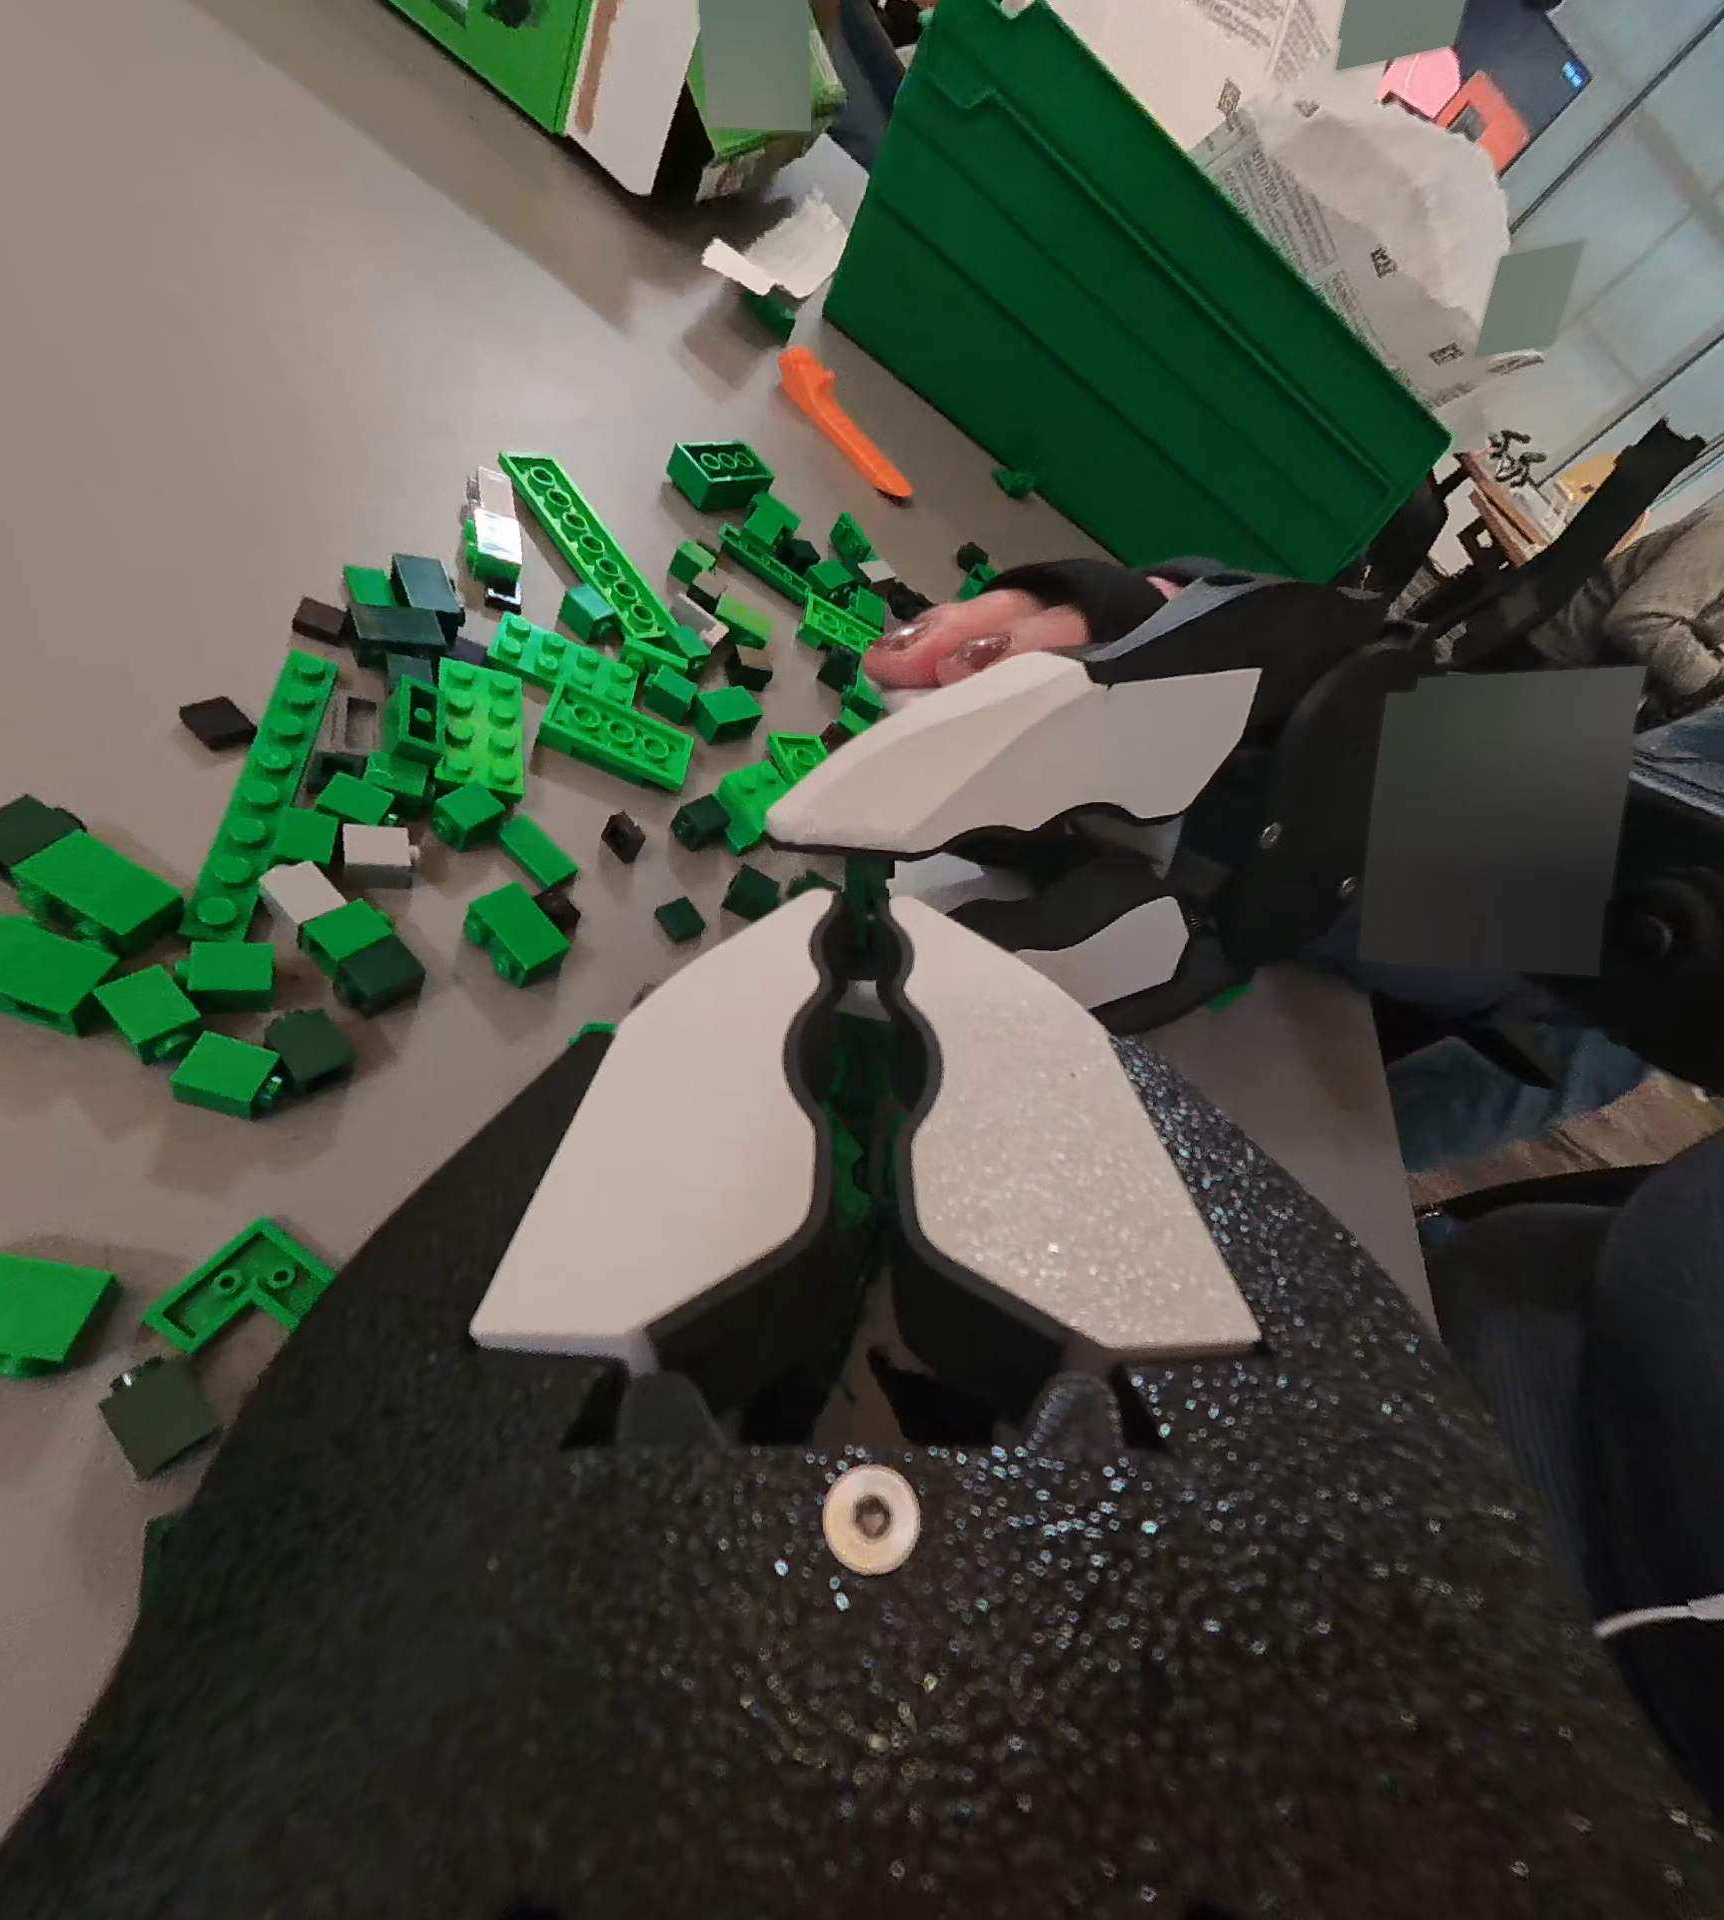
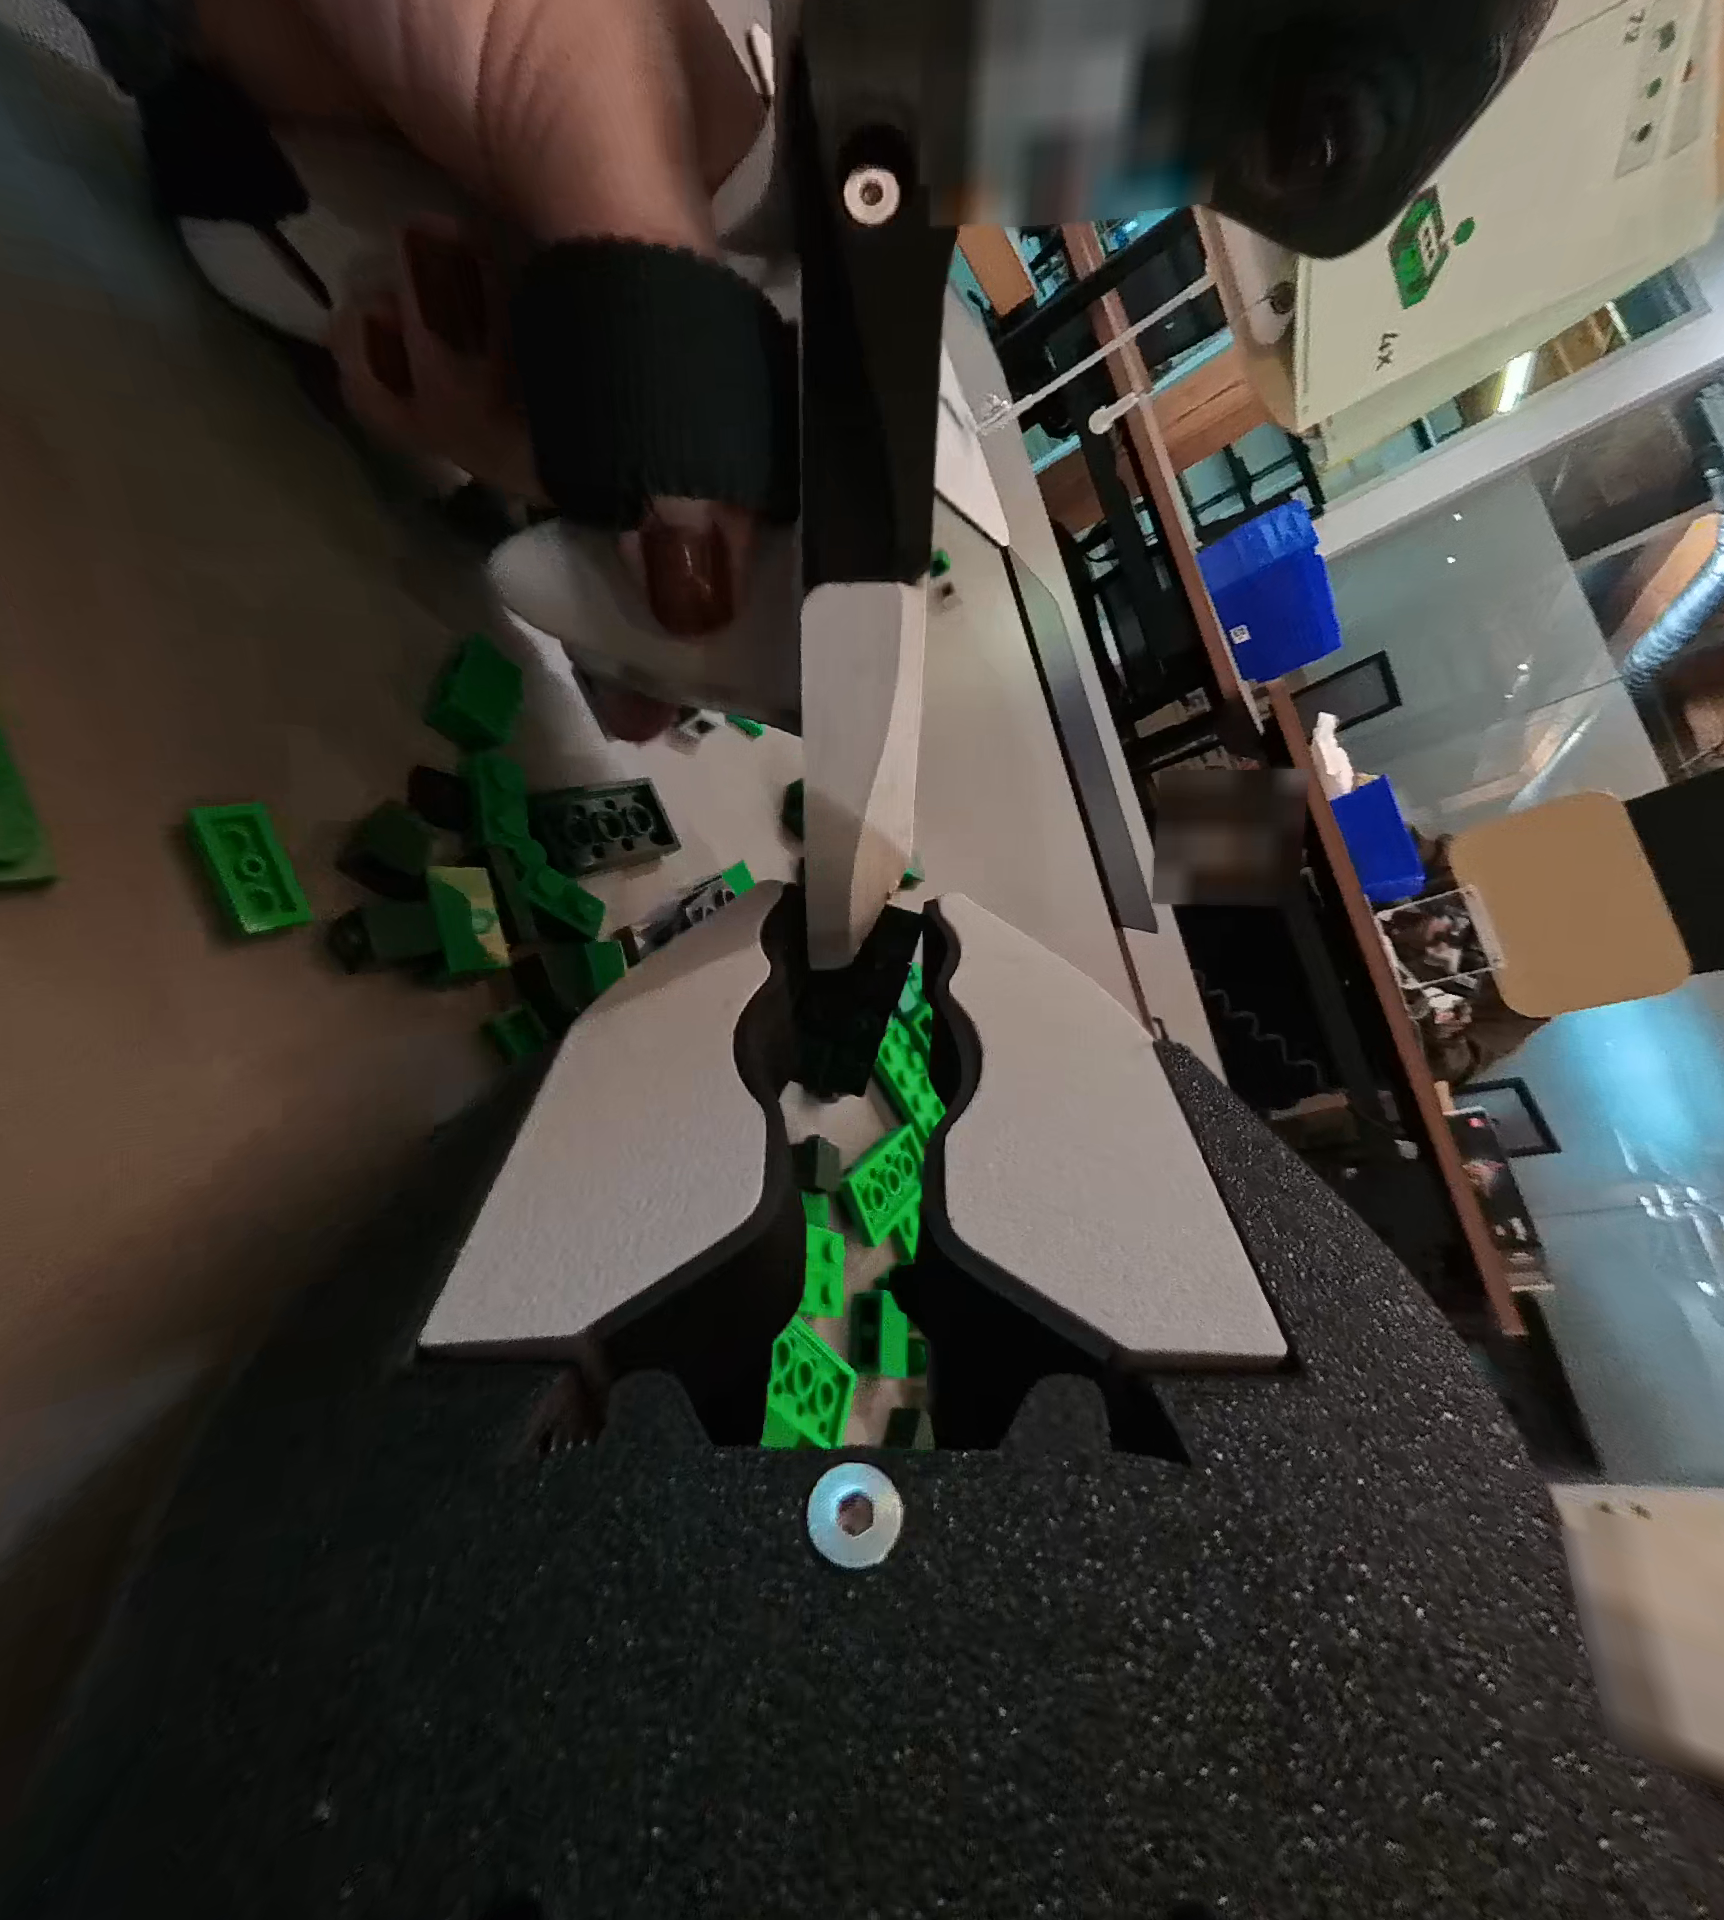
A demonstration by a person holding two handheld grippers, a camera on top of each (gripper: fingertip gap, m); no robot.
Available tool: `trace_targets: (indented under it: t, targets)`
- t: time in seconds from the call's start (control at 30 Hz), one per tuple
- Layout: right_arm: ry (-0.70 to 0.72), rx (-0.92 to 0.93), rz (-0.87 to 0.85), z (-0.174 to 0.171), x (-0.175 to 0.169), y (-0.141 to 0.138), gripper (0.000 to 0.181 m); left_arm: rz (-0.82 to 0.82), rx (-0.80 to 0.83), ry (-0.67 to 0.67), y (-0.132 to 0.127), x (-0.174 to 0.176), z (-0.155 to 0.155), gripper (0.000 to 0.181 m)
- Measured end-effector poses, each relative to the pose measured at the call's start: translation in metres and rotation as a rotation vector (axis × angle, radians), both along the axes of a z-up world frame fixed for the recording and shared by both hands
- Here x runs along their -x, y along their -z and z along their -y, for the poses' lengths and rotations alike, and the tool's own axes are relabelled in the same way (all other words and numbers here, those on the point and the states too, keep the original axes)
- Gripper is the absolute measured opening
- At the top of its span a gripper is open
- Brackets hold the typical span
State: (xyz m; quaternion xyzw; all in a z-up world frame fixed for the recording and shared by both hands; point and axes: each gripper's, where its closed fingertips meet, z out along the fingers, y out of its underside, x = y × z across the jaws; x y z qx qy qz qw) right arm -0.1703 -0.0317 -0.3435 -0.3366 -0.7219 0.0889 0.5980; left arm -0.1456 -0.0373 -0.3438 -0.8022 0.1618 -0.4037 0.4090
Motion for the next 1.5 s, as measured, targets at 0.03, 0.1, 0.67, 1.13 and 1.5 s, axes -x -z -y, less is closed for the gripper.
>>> trace_targets:
  t: [0.03, 0.1, 0.67, 1.13, 1.5]
  targets:
    - [0.005, 0.021, 0.0, 0.0, 0.0, 0.0, 0.023, -0.007, 0.003, 0.003, 0.001, 0.0, 0.001, 0.004]
    - [0.005, 0.066, 0.015, 0.001, 0.0, 0.001, 0.022, -0.024, 0.0, 0.011, 0.0, 0.0, 0.002, 0.004]
    - [0.104, -0.012, -0.059, -0.01, 0.0, -0.014, 0.026, 0.265, 0.038, -0.075, -0.017, 0.012, -0.007, 0.004]
    - [0.086, 0.122, -0.029, -0.005, 0.002, -0.006, 0.019, 0.182, 0.031, -0.03, -0.011, 0.003, -0.003, 0.004]
    - [0.148, 0.005, -0.026, -0.014, 0.0, -0.01, 0.018, 0.281, 0.058, -0.073, -0.017, 0.007, -0.009, 0.004]
